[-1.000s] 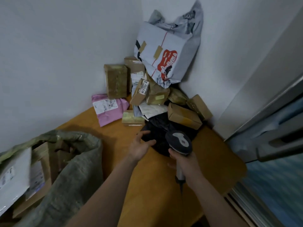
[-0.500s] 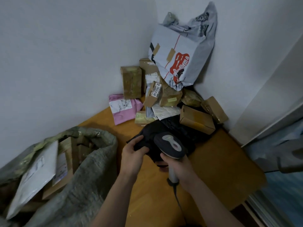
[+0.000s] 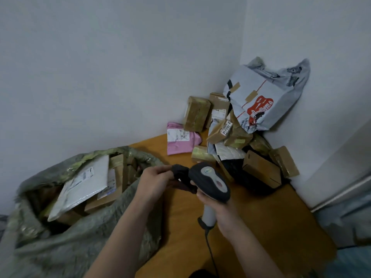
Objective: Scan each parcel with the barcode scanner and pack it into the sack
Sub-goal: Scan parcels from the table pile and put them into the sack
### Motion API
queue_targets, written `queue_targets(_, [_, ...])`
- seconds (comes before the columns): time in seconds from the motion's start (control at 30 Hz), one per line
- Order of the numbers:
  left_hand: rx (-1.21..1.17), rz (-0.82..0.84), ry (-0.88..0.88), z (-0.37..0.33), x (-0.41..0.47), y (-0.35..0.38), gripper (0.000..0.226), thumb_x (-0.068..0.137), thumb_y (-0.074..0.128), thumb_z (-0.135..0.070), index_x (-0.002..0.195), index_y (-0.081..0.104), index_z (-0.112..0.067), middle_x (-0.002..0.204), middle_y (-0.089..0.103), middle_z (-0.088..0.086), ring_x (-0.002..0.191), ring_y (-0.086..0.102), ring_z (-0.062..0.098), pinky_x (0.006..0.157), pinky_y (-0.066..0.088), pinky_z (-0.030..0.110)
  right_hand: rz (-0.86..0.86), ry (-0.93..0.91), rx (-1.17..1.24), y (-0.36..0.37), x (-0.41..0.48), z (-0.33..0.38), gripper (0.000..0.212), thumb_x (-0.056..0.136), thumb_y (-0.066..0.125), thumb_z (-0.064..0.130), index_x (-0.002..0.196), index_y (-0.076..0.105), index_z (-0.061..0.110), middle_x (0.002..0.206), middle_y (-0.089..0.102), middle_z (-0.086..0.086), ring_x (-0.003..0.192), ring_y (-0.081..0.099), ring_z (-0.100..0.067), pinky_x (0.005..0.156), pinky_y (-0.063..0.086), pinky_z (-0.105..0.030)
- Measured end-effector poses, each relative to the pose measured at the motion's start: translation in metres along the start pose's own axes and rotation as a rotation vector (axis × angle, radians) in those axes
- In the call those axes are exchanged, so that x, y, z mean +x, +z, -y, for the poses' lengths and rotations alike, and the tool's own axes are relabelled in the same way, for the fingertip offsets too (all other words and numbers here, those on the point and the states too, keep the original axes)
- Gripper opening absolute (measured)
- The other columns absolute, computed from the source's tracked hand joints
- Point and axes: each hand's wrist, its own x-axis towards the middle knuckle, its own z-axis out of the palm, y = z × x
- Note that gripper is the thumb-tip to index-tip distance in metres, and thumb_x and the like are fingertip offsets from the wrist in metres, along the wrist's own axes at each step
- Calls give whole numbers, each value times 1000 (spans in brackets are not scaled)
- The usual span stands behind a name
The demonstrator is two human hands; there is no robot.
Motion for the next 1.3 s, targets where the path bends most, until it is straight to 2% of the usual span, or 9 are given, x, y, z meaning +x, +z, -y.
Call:
queue_targets(0.1, [666,-27,100,19,2,-26,7,85,74,-26,90,78,-27,71,74,-6,63,68,5,58,58,32,-9,-91,-67,10,-3,13,44,80,79,21,123,73,11,123,75,1,122,65,-13,100,51,-32])
queue_targets(0.17, [751,-36,131,32,-2,-36,7,89,74,-37,90,76,-30,68,70,-10,59,63,1,51,49,26,-22,-125,-77,14,-3,16,39,81,74,20,119,75,12,121,75,0,121,66,-14,101,51,-36])
queue_targets(0.37, [433,43,177,66,2,-47,35,97,68,-41,75,62,-14,68,62,6,61,59,23,60,43,38,-57,-146,-110,31,-6,10,43,72,84,31,113,79,20,123,75,-2,122,66,-18,110,47,-48])
queue_targets(0.47, [199,103,136,66,-2,-54,44,103,59,-44,84,62,-4,72,59,6,64,57,31,68,42,39,-126,-163,-105,38,-9,3,71,55,96,53,117,78,23,123,74,-2,119,68,-23,102,53,-47])
queue_targets(0.57, [-77,199,21,58,-9,-62,41,106,53,-48,109,76,-15,104,79,7,97,76,28,90,56,40,-128,-156,-127,43,-14,-1,39,72,84,31,110,80,27,119,76,-2,115,68,-31,93,57,-48])
queue_targets(0.73, [-391,245,-100,43,-16,-67,33,109,49,-32,116,75,-12,112,78,13,104,74,28,96,53,42,-50,-62,-137,52,-20,-2,38,78,78,21,115,75,18,115,77,-4,106,72,-32,79,58,-39])
queue_targets(0.97, [-173,347,123,36,-13,-74,8,102,62,-12,97,69,-12,87,73,3,79,70,18,65,53,23,-17,-66,-222,66,-19,-4,47,77,86,27,120,73,12,110,77,-10,106,72,-32,65,54,-30])
queue_targets(1.17, [-154,97,309,37,-10,-82,51,90,73,6,123,58,-30,106,77,5,94,77,20,81,63,41,-12,-80,-207,70,-21,-5,72,61,84,45,123,69,13,114,76,-6,103,73,-28,65,53,-31])
queue_targets(1.3, [-40,-65,465,39,-7,-87,34,98,61,6,108,63,-26,101,77,-2,94,75,16,78,63,43,13,-50,-241,75,-20,-7,55,76,87,33,126,69,16,119,75,1,105,73,-28,67,54,-31])
